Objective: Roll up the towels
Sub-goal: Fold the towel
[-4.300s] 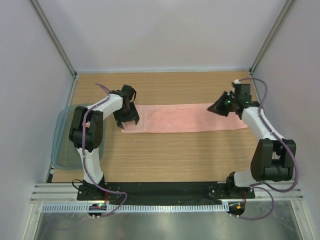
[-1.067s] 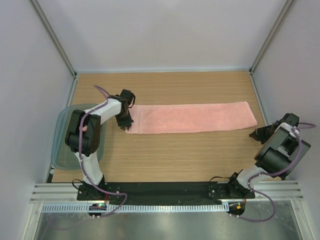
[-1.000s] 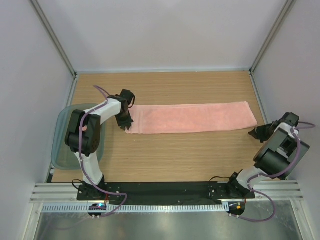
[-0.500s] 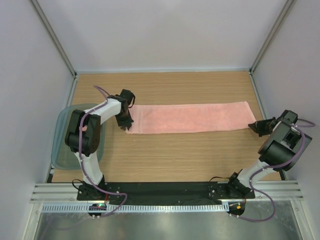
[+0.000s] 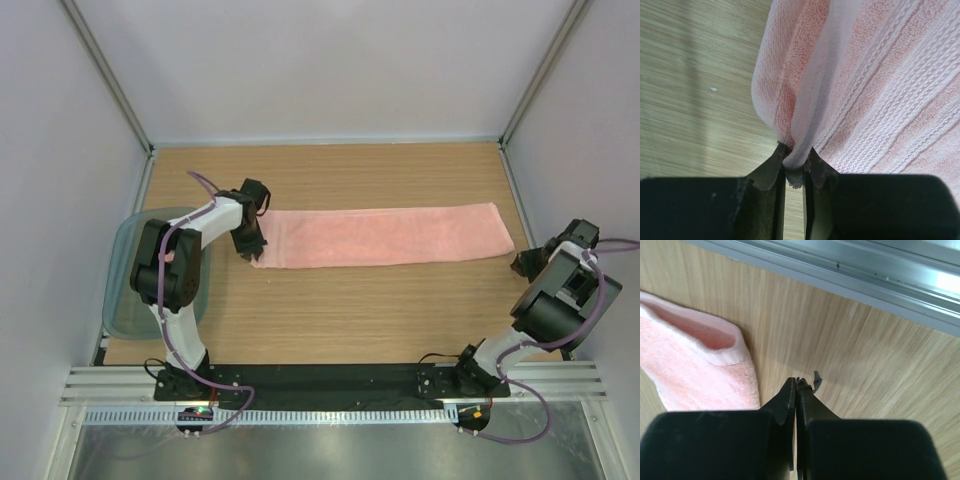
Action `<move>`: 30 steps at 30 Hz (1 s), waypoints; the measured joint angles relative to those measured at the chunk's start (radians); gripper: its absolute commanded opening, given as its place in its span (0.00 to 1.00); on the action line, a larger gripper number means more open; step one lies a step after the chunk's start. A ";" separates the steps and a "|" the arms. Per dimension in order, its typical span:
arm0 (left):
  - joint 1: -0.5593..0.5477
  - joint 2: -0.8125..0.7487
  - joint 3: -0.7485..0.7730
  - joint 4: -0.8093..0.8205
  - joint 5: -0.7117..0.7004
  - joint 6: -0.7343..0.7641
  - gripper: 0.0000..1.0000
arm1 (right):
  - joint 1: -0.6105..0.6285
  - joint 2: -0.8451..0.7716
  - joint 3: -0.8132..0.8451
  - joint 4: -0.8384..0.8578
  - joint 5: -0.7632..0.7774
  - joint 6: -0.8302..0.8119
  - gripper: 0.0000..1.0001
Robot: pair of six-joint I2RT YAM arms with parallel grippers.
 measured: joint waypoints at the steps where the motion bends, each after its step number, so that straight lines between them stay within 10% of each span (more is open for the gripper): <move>1: 0.000 0.000 0.000 0.000 0.000 0.000 0.00 | 0.000 -0.013 0.000 -0.002 -0.002 0.000 0.03; 4: 0.000 0.000 0.000 -0.001 0.002 0.000 0.12 | 0.006 -0.074 0.000 -0.008 -0.005 0.007 0.45; 8: 0.000 -0.008 0.000 -0.016 0.003 0.013 0.51 | 0.019 -0.193 0.003 -0.009 -0.016 -0.005 0.66; 15: -0.001 -0.125 0.000 -0.071 0.000 0.043 0.75 | 0.021 -0.240 0.005 -0.024 -0.024 -0.010 0.68; 30: -0.013 -0.548 -0.238 -0.087 0.079 0.205 0.87 | 0.021 -0.239 -0.030 -0.036 -0.017 -0.042 0.72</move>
